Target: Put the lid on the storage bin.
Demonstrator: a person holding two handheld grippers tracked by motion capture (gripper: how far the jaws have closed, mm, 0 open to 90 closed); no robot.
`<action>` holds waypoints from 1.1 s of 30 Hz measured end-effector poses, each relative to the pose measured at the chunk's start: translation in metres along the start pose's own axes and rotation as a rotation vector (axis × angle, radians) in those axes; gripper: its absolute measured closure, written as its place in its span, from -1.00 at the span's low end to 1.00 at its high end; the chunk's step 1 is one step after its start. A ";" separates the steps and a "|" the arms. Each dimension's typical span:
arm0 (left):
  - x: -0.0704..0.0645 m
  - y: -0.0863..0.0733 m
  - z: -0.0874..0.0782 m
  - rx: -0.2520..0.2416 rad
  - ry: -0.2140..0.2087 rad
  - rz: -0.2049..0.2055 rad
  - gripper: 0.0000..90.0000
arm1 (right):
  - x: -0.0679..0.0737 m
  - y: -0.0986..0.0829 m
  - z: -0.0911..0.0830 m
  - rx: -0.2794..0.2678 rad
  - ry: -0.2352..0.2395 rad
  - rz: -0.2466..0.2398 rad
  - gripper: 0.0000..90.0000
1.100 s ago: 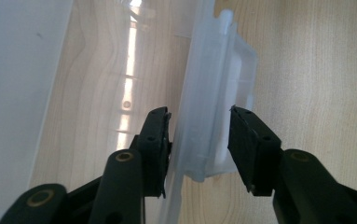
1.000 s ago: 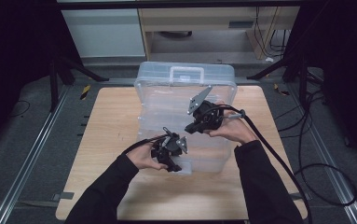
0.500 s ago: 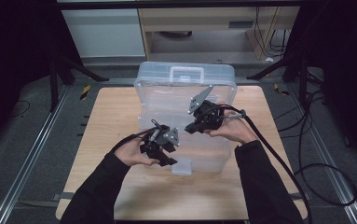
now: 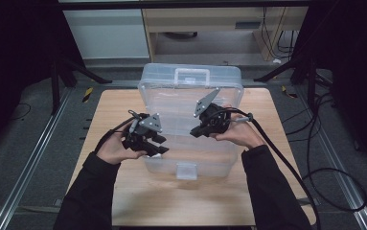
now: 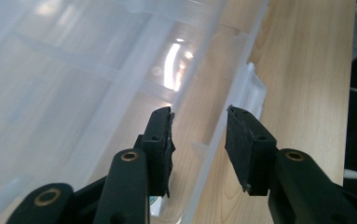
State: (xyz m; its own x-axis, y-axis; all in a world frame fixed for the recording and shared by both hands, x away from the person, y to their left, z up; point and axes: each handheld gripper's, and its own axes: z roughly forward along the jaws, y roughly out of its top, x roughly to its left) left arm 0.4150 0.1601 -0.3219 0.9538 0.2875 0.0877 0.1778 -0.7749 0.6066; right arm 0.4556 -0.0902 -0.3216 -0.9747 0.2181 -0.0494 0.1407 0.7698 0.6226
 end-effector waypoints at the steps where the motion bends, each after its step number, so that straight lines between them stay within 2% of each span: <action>1: 0.000 0.000 0.000 0.000 0.000 0.000 0.37 | 0.000 0.000 0.000 0.001 -0.001 0.004 0.96; 4: 0.006 -0.003 -0.008 -0.043 0.028 -0.046 0.43 | 0.001 0.000 0.000 0.002 -0.002 0.007 0.96; 5: 0.006 -0.003 -0.008 -0.043 0.028 -0.046 0.45 | 0.001 0.000 0.000 0.003 -0.003 0.009 0.96; 8: 0.012 -0.007 -0.016 -0.094 0.068 -0.111 0.52 | 0.001 0.000 0.000 0.002 -0.005 0.006 0.96; 9: 0.012 -0.007 -0.016 -0.094 0.068 -0.111 0.56 | 0.001 0.000 0.000 0.002 -0.005 0.006 0.96; 10: 0.017 -0.010 -0.020 -0.123 0.095 -0.157 0.58 | 0.002 0.000 0.000 0.004 -0.006 0.008 0.96; 11: 0.017 -0.010 -0.020 -0.123 0.095 -0.157 0.61 | 0.001 -0.001 0.000 0.001 -0.004 0.008 0.96; 12: 0.021 -0.014 -0.023 -0.150 0.126 -0.204 0.66 | 0.001 -0.001 0.000 0.000 -0.001 0.004 0.96; 13: 0.021 -0.014 -0.023 -0.150 0.126 -0.204 0.68 | 0.001 -0.001 0.000 -0.002 -0.002 0.006 0.96; 14: 0.024 -0.018 -0.026 -0.167 0.130 -0.265 0.73 | 0.001 -0.001 0.000 -0.001 -0.002 0.007 0.96; 16: 0.030 -0.021 -0.027 -0.177 0.182 -0.274 0.76 | 0.001 -0.002 0.000 -0.004 -0.002 0.006 0.96; 17: 0.030 -0.021 -0.027 -0.177 0.182 -0.274 0.77 | 0.001 -0.002 0.000 -0.004 -0.002 0.006 0.96; 20: 0.035 -0.025 -0.031 -0.233 0.189 -0.306 0.81 | 0.002 -0.002 0.000 -0.001 -0.002 0.002 0.96; 21: 0.035 -0.025 -0.031 -0.233 0.189 -0.306 0.82 | 0.002 -0.002 0.000 -0.001 -0.002 0.002 0.96; 22: 0.036 -0.027 -0.034 -0.258 0.197 -0.326 0.84 | 0.003 -0.002 0.000 0.002 -0.003 0.003 0.96; 24: 0.036 -0.028 -0.037 -0.278 0.217 -0.337 0.87 | 0.004 -0.002 0.001 0.005 -0.004 0.000 0.97; 26: 0.036 -0.029 -0.040 -0.296 0.255 -0.351 0.90 | 0.004 -0.002 0.001 0.005 -0.004 -0.003 0.97; 28: 0.037 -0.030 -0.042 -0.315 0.266 -0.361 0.92 | 0.005 -0.002 0.001 0.007 -0.009 -0.002 0.96; 31: 0.038 -0.032 -0.042 -0.331 0.276 -0.374 0.96 | 0.006 -0.003 0.001 0.006 -0.010 -0.004 0.96; 33: 0.039 -0.032 -0.041 -0.325 0.285 -0.378 0.97 | 0.008 -0.004 0.001 0.005 -0.017 -0.007 0.96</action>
State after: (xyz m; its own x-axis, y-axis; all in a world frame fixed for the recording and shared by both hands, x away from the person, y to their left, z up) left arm 0.4363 0.2195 -0.3055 0.7272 0.6864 -0.0007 0.3677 -0.3887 0.8448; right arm 0.4478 -0.0906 -0.3253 -0.9725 0.2231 -0.0666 0.1353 0.7743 0.6182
